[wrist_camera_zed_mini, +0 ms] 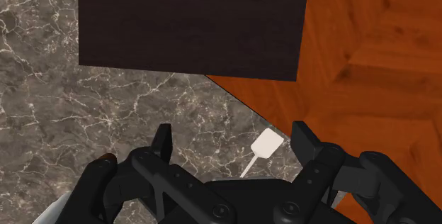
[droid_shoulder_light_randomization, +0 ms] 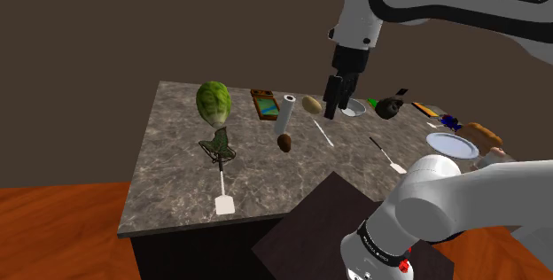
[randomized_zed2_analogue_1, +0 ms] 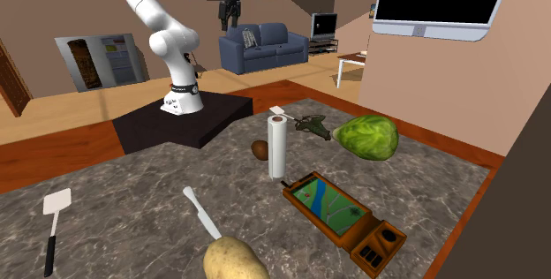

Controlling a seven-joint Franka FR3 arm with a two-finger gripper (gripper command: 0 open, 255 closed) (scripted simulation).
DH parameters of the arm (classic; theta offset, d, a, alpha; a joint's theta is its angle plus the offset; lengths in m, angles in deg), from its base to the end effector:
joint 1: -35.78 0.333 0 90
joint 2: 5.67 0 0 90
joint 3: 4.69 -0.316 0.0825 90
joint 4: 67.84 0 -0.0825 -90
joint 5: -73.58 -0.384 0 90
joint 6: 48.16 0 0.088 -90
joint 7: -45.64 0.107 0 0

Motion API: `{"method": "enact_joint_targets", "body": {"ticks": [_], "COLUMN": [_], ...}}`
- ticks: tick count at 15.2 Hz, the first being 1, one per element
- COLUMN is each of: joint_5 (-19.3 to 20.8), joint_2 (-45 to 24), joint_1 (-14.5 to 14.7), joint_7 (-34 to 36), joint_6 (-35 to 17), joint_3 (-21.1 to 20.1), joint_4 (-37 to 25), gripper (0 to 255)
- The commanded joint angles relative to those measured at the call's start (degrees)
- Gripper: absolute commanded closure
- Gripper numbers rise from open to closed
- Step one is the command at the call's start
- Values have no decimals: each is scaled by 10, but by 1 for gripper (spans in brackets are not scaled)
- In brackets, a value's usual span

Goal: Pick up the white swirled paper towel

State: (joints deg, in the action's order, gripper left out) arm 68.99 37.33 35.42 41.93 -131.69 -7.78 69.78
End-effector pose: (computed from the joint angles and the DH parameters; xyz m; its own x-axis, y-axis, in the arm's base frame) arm 0.2994 0.0272 0.5494 0.9768 0.0990 -0.1897 0.0900 -0.9944 -0.0555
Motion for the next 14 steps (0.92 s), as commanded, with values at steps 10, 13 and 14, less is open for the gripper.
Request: {"method": "enact_joint_targets", "body": {"ticks": [10,13,14], "joint_5": [68,82,86], "joint_2": [-148,-206,-226], "joint_1": [-25,-31,-33], "joint_7": [-125,-164,-176], "joint_6": [-91,-118,-126], "joint_3": [76,97,104], "joint_4": [-40,-67,-77], "gripper": [0,0,0]}}
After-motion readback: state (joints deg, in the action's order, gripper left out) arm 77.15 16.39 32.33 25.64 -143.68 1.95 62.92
